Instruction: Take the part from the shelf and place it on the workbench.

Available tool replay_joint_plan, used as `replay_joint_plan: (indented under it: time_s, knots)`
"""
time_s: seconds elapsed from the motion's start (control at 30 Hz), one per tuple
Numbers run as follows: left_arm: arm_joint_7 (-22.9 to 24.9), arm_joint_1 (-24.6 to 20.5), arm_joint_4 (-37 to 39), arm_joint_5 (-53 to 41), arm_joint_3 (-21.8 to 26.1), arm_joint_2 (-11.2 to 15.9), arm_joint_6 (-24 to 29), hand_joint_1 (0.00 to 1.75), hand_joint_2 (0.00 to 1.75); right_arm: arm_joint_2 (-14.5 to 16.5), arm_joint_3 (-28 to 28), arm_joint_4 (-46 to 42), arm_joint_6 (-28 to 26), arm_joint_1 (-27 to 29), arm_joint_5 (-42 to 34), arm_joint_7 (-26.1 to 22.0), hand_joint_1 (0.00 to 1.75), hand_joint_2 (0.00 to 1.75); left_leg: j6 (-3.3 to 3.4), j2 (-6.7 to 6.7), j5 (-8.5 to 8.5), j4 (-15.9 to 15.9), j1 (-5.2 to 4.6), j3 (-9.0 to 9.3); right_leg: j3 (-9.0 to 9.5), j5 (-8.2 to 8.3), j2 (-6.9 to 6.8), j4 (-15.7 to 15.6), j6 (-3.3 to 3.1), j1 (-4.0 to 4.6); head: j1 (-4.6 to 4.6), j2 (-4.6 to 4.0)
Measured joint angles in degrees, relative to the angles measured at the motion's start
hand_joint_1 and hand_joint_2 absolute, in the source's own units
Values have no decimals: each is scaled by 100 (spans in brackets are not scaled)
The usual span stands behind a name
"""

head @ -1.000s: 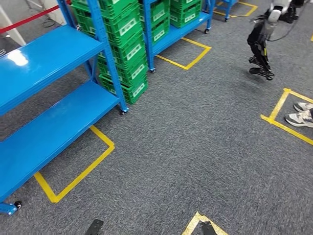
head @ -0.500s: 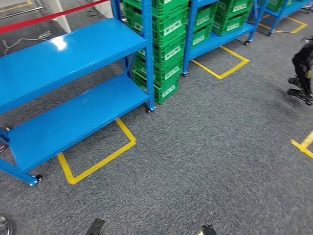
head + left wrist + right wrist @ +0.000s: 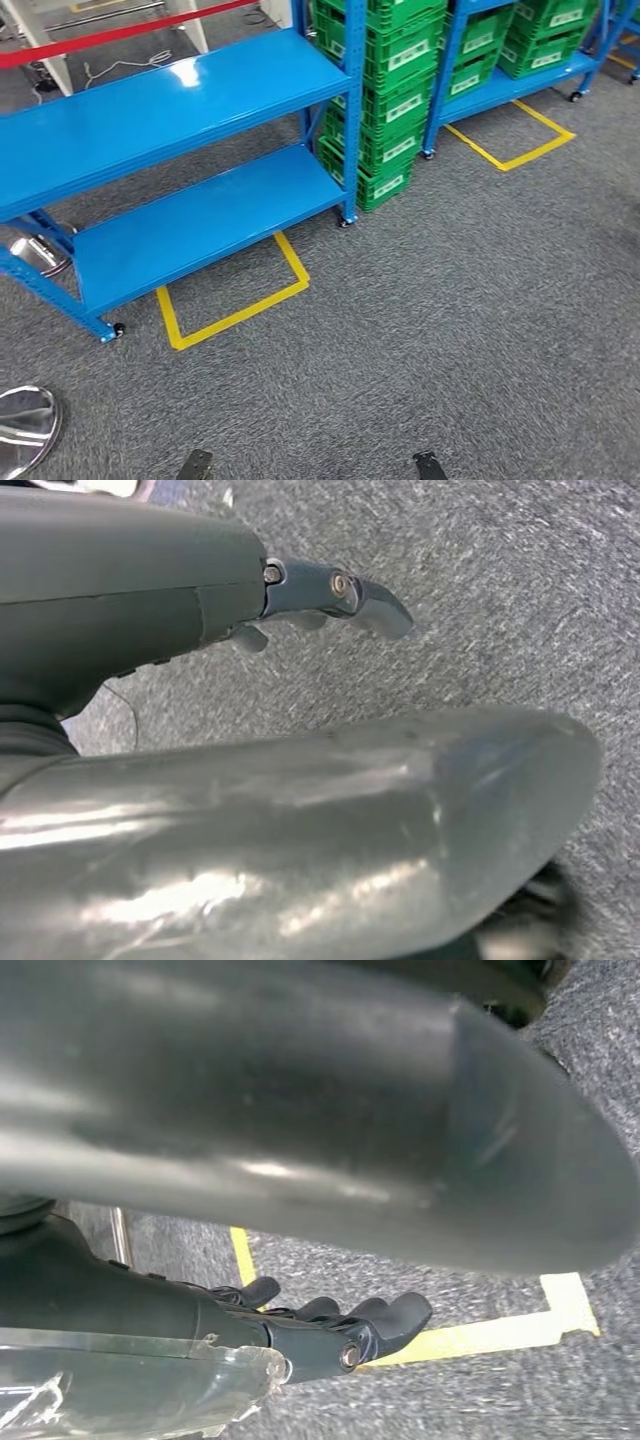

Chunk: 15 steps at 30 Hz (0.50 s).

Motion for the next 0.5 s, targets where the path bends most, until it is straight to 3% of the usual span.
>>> replay_joint_plan:
  time_s: [0.07, 0.13, 0.17, 0.23, 0.3, 0.37, 0.4, 0.43, 0.5]
  knots:
    - [0, -29, 1, -10, 19, -2, 1, 0, 0, 1, 0, 0, 0, -2, 2, 5, 0, 0, 57, 180, 120, -507, -27, 259, 19, -30, -109, 5, 57, 37, -5, 0]
    - [0, -31, 1, -25, 42, -1, 2, 0, 0, -1, -1, 0, 0, -14, 3, 12, 0, 0, 122, 115, 112, -592, -36, 278, 53, -46, -220, -15, 117, 53, -4, 0]
    - [0, -19, 1, -29, 53, 1, 3, 0, 0, -1, -1, 0, 1, -23, 6, 14, 0, 0, 152, 60, 120, -607, -26, 282, 66, -65, -193, -5, 153, 45, 0, 0]
    - [-2, -15, 1, -38, 68, 2, 5, 0, 0, -1, -1, 0, 2, -31, 13, 16, 0, 0, 218, -55, 144, -630, 6, 296, -24, -248, 41, 251, 219, 26, 26, 0]
    - [-4, -35, 1, -48, 76, -3, 7, 0, 0, -1, 0, 0, 4, -14, 15, 25, 0, 0, 258, -173, 155, -631, 22, 294, -348, -608, 301, 952, 253, 15, 60, 0]
    - [-1, -37, 0, -54, 80, -2, 7, 0, 0, -1, 0, 0, 8, 5, 15, 34, 0, 0, 265, -312, 158, -627, 23, 292, -669, -806, 359, 1571, 257, 14, 69, 0]
    - [3, -31, 0, -55, 83, 1, 5, 0, 0, -1, 0, 0, 9, 8, 15, 35, 0, 0, 263, -387, 158, -624, 25, 295, -706, -740, 367, 1597, 255, 10, 72, 0]
    - [9, -26, 0, -56, 85, 4, 2, 0, 0, -1, 0, 0, 9, 7, 16, 36, 0, 0, 257, -463, 158, -620, 29, 301, -630, -567, 385, 1392, 250, 1, 71, 0]
    - [16, -25, 1, -58, 88, 7, -3, 0, 0, -1, 0, 0, 9, 3, 20, 39, 0, 0, 221, -608, 152, -603, 37, 307, -285, -165, 566, 616, 255, -39, 73, 0]
